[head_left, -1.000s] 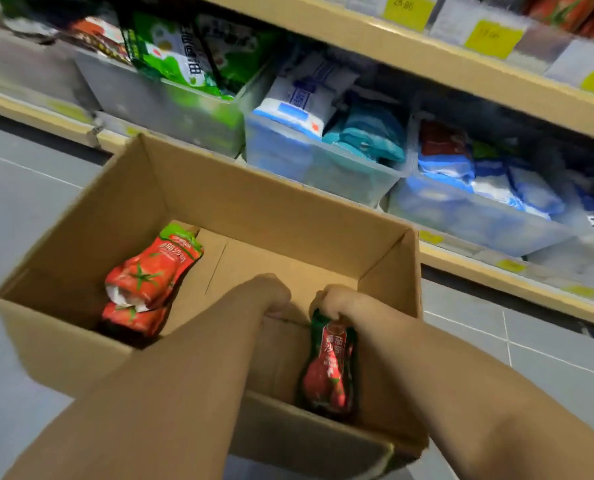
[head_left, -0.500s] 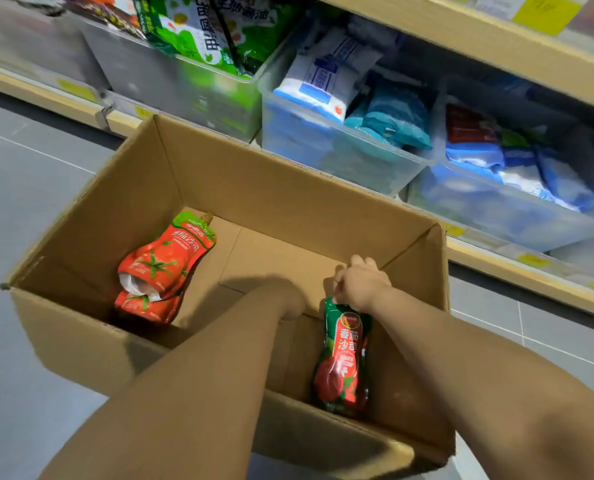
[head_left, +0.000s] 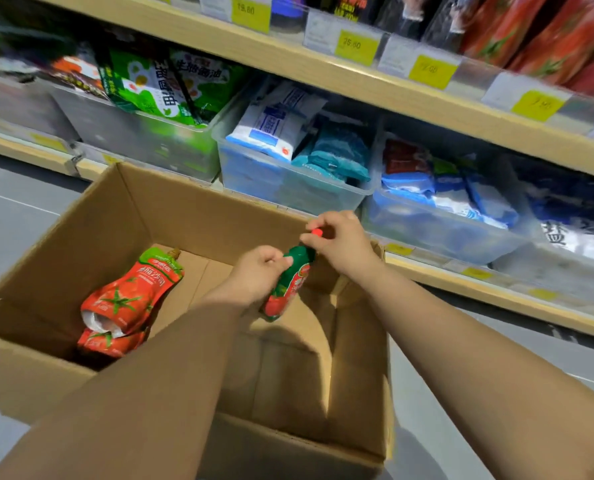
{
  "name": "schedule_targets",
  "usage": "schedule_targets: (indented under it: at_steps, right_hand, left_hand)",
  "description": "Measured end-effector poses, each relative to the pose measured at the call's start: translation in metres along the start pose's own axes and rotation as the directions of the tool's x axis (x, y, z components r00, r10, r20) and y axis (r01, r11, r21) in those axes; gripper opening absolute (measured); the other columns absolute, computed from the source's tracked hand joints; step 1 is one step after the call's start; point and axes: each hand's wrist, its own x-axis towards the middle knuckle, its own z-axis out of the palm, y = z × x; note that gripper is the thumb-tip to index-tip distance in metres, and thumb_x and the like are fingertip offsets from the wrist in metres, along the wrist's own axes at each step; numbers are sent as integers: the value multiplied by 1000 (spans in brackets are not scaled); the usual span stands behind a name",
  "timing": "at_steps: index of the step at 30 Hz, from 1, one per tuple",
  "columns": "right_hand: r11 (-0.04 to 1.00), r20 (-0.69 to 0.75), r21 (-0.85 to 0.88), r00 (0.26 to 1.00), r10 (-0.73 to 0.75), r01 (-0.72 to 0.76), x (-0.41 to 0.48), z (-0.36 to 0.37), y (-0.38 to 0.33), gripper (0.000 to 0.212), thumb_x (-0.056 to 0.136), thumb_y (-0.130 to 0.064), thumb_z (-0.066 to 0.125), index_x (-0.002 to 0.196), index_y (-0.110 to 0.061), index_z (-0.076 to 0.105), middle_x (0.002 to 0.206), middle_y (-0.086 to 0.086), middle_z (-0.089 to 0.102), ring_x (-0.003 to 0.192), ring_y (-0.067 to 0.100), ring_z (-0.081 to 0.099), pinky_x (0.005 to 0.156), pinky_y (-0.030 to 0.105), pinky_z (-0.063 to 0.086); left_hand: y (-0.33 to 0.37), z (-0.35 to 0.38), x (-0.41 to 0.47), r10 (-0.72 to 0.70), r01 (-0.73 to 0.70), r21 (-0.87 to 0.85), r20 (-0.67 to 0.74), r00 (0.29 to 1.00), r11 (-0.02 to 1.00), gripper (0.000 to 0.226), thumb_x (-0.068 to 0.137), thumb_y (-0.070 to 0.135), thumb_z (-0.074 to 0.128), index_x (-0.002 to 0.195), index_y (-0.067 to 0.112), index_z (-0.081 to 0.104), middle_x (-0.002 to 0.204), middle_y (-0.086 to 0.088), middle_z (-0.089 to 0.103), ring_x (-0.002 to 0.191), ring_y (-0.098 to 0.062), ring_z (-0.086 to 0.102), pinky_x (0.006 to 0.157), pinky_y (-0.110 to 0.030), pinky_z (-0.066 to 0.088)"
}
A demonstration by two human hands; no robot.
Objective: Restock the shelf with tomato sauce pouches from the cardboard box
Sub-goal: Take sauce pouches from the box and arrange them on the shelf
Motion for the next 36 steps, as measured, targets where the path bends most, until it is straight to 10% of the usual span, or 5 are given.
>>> schedule_targets:
  at_steps: [6, 11, 16, 27, 36]
  right_hand:
    - [960, -95, 275, 993, 75, -46, 1, -31, -13, 60, 81, -41, 68, 132, -16, 47, 114, -6, 49, 103, 8, 51, 81, 20, 40]
    - [843, 319, 490, 946, 65, -223, -18, -58, 1, 39, 87, -49, 55, 105, -15, 63, 93, 0, 69, 61, 7, 60, 56, 20, 50]
    - [826, 142, 550, 988, 54, -124, -29, -104, 21, 22, 86, -42, 61, 87, -21, 65, 70, -11, 68, 47, 2, 51, 49, 14, 45]
    - [814, -214, 576, 949, 232, -70, -39, -221, 59, 45, 82, -45, 64, 86, 1, 65, 73, 8, 67, 56, 13, 54, 52, 23, 43]
    - [851, -355, 525, 909, 220, 0, -15, -340, 73, 44, 80, -43, 68, 50, -19, 47, 34, -9, 46, 29, 4, 42, 35, 14, 33]
  left_hand:
    - [66, -17, 2, 98, -140, -276, -160, 982, 951, 25, 92, 29, 53, 69, 19, 55, 77, -7, 59, 73, -21, 54, 68, -34, 45]
    - [115, -1, -7, 190, -244, -393, -173, 967, 886, 21, 94, 26, 49, 76, 16, 54, 80, -7, 62, 72, -18, 58, 64, -29, 47]
    - [153, 37, -19, 234, -278, -400, -157, 959, 873, 21, 93, 28, 52, 77, 18, 60, 85, -4, 68, 85, -18, 63, 81, -38, 53]
    - [222, 134, -20, 339, -342, -13, -94, 936, 940, 19, 81, 33, 67, 69, 20, 63, 79, -3, 69, 85, -24, 69, 79, -40, 58]
    - [327, 187, -11, 547, -475, 437, -49, 836, 764, 24, 83, 27, 58, 61, 18, 56, 70, 5, 59, 76, -19, 56, 68, -27, 41]
